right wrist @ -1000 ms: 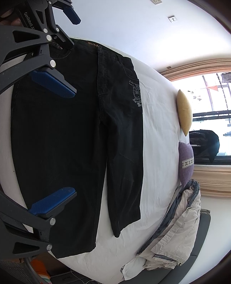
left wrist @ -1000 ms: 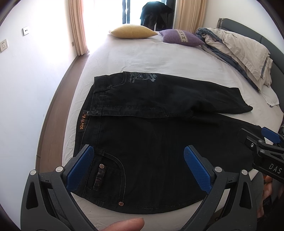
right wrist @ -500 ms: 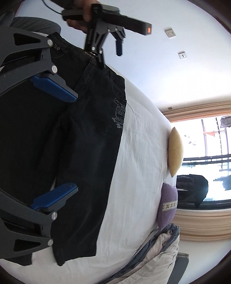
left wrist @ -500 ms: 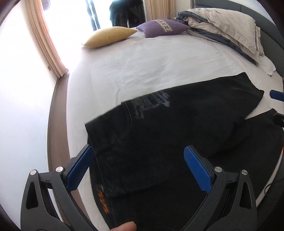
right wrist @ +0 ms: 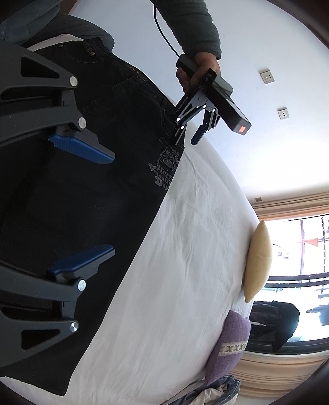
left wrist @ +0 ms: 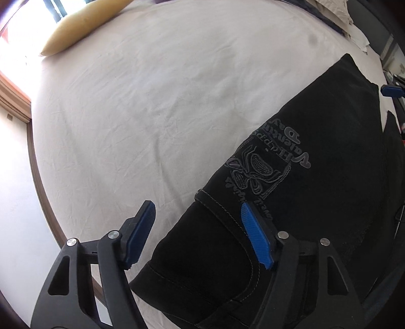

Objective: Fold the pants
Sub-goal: 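Grasp the jeans waistband with the left gripper while the right gripper grasps the waistband beside it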

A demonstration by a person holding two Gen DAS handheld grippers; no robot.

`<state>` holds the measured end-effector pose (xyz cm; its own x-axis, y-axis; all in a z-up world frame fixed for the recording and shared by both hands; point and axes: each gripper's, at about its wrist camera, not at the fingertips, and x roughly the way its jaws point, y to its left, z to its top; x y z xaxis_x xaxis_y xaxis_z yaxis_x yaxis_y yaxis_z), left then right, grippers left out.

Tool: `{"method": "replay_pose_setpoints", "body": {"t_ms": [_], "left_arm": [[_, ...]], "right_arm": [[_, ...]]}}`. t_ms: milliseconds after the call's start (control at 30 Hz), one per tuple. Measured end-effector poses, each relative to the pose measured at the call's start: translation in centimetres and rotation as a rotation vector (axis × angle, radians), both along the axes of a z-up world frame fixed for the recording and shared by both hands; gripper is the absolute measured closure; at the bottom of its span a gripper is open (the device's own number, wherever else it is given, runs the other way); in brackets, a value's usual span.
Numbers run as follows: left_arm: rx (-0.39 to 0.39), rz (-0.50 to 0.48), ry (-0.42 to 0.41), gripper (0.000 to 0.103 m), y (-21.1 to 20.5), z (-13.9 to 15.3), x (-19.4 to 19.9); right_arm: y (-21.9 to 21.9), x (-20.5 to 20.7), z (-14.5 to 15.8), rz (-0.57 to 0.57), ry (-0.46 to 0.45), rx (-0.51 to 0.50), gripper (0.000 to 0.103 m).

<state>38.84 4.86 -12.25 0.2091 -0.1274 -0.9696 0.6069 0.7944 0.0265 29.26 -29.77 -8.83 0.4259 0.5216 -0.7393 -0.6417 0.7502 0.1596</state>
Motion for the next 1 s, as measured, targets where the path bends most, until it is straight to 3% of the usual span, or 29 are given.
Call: {"method": "replay_pose_setpoints", "body": {"t_ms": [67, 200, 367, 467, 567, 733, 1000], "left_arm": [[-0.001, -0.019, 0.038, 0.041, -0.3, -1.2, 0.3], [-0.009, -0.027, 0.067, 0.065, -0.8, -2.5, 0.8], [0.000, -0.038, 0.014, 0.094, -1.2, -2.5, 0.0], [0.018, -0.044, -0.083, 0.096, -1.8, -2.1, -2.1], [0.016, -0.043, -0.192, 0.096, -1.8, -1.0, -4.1], [-0.004, -0.054, -0.308, 0.096, -1.2, 0.6, -6.4], [-0.011, -0.069, -0.370, 0.096, -1.1, 2.7, -10.0]], "right_arm": [[0.4, 0.9, -0.4, 0.017, 0.007, -0.005, 0.034], [1.1, 2.6, -1.2, 0.060, 0.025, -0.029, 0.038], [2.4, 4.7, -1.9, 0.126, 0.039, -0.106, 0.040], [3.5, 6.5, -2.3, 0.166, 0.048, -0.158, 0.042], [5.0, 7.8, -2.7, 0.226, 0.050, -0.222, 0.051], [7.2, 9.4, -3.4, 0.292, 0.042, -0.297, 0.056], [9.8, 11.4, -5.5, 0.338, 0.081, -0.389, 0.064]]}}
